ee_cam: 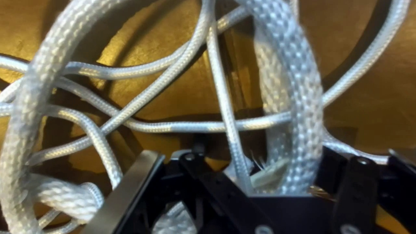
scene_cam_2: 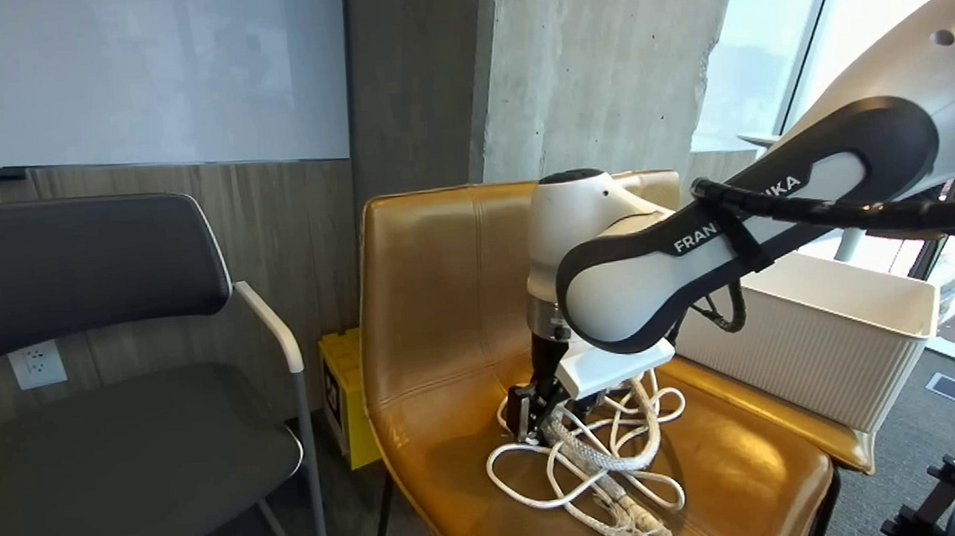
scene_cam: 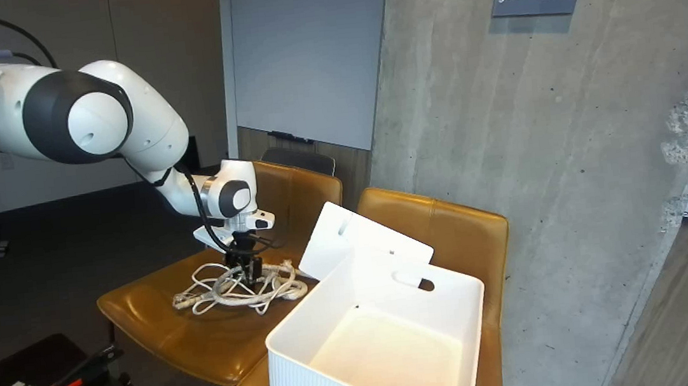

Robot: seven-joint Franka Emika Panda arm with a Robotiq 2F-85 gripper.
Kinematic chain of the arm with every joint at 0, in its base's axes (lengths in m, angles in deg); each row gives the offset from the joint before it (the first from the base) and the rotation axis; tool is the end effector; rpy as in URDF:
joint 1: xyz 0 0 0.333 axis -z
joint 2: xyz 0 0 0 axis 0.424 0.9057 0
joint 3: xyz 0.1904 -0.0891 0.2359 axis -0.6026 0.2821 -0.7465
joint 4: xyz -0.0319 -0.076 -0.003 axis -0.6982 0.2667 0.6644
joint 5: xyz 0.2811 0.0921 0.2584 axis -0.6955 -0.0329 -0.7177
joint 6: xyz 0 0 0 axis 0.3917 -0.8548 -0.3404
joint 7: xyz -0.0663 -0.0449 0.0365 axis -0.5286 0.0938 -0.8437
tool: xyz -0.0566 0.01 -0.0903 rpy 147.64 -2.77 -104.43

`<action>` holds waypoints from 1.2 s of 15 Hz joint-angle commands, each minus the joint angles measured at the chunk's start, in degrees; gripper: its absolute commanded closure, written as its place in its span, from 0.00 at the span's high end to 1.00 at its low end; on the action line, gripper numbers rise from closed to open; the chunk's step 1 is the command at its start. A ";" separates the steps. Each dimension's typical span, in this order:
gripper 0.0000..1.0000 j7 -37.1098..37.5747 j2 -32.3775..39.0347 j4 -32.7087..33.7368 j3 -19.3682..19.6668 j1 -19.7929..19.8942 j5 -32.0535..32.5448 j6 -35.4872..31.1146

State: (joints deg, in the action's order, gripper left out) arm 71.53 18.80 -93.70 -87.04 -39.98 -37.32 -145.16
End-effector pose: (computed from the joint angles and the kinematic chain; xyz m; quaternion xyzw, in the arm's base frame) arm 0.7007 0.1856 0.0892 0.9968 -0.0607 -0.0207 0.0471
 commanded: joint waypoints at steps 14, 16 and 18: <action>0.04 -2.67 -7.28 13.12 1.04 -1.36 -0.05 19.99; 0.04 -3.36 -10.17 15.64 1.76 -1.46 1.27 24.02; 0.04 -3.54 -13.13 18.03 2.73 -1.60 3.01 26.79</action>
State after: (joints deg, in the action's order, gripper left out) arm 69.22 9.76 -78.26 -86.08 -40.94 -36.34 -123.11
